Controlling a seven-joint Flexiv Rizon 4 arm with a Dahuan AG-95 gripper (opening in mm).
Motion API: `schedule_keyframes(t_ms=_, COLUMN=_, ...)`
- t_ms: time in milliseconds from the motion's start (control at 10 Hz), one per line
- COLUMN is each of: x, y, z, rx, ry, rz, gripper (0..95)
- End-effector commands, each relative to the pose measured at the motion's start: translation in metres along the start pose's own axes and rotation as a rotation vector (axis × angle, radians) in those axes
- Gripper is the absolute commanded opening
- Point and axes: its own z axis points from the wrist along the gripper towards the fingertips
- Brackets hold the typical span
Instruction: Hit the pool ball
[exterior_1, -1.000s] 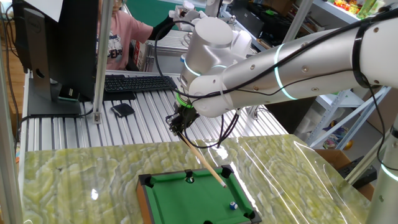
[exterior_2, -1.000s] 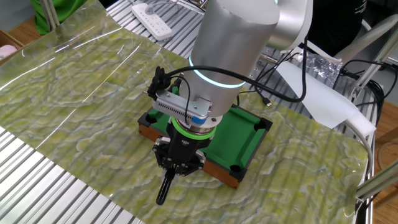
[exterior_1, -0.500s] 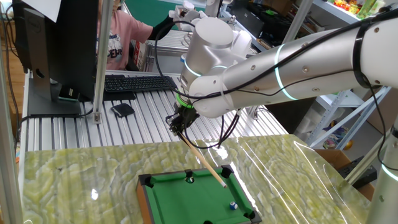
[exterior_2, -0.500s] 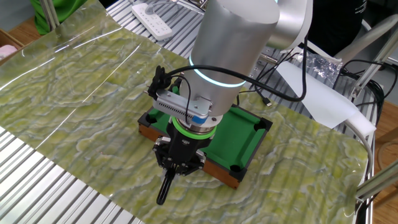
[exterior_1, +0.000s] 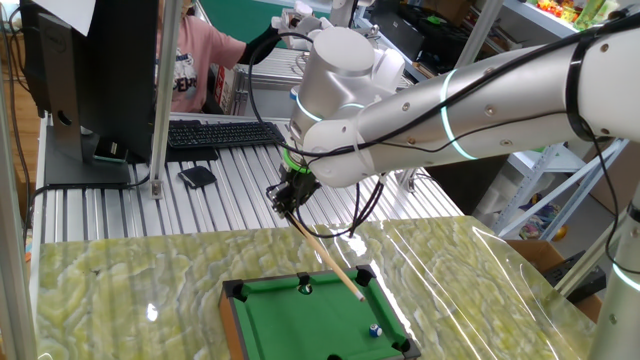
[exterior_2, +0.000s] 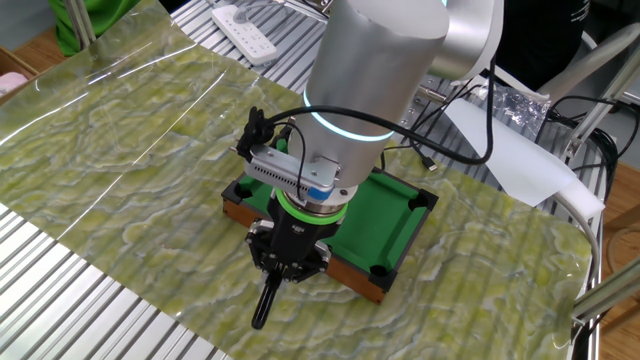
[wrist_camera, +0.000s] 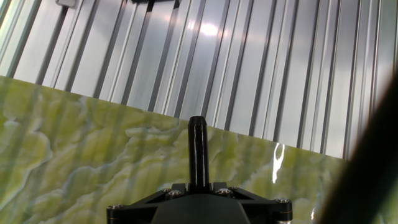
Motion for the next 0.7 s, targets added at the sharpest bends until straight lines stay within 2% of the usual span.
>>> schedule_keyframes(t_ms=100, x=0.0016, y=-0.0004, z=-0.0002, rx=0.004, ry=-0.001, rz=-0.001, gripper=0.0)
schedule_keyframes(t_ms=700, x=0.0016, y=-0.0004, z=-0.0002, rx=0.008, ry=-0.002, rz=0.053, gripper=0.0)
